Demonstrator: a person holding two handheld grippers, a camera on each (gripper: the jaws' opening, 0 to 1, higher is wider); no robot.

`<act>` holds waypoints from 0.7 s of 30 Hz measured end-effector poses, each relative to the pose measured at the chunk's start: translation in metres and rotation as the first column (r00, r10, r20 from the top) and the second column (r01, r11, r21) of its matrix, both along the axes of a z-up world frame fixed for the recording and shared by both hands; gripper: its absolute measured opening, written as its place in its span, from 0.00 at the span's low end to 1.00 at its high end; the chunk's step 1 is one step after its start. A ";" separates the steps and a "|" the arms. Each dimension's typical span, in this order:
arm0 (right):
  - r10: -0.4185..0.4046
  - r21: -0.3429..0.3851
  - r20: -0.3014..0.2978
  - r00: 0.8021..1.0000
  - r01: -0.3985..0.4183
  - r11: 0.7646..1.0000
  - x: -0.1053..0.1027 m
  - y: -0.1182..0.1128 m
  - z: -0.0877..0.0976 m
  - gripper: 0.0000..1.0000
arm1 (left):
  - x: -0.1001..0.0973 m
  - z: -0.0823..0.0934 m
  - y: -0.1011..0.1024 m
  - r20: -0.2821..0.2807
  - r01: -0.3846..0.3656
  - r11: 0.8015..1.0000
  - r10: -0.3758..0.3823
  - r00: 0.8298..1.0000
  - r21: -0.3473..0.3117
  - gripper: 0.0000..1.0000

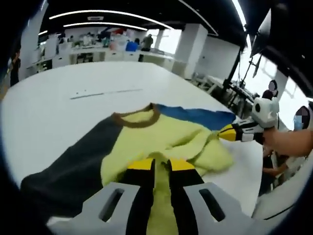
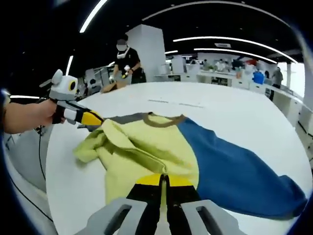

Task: Fold the garment on the visible template until the final outline fits inside the template.

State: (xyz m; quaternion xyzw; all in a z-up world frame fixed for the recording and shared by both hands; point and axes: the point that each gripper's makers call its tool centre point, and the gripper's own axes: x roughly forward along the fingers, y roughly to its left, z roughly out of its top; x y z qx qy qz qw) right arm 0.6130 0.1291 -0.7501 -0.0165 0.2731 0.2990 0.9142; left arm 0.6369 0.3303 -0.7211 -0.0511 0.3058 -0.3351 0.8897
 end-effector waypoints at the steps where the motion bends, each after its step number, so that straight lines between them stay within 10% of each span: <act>1: -0.001 0.012 0.005 1.000 0.001 1.000 0.000 0.000 0.002 0.00 | -0.001 0.002 0.004 0.000 -0.010 1.000 0.010 1.000 -0.011 0.11; 9: -0.006 0.055 0.027 1.000 0.004 0.998 -0.001 -0.001 0.014 0.01 | -0.018 0.004 0.040 -0.036 -0.107 0.991 0.104 0.994 -0.086 0.13; 21: -0.007 0.100 0.039 0.999 0.003 0.995 -0.005 -0.001 0.023 0.02 | -0.067 -0.040 0.062 -0.200 -0.165 0.984 0.147 0.969 -0.075 0.13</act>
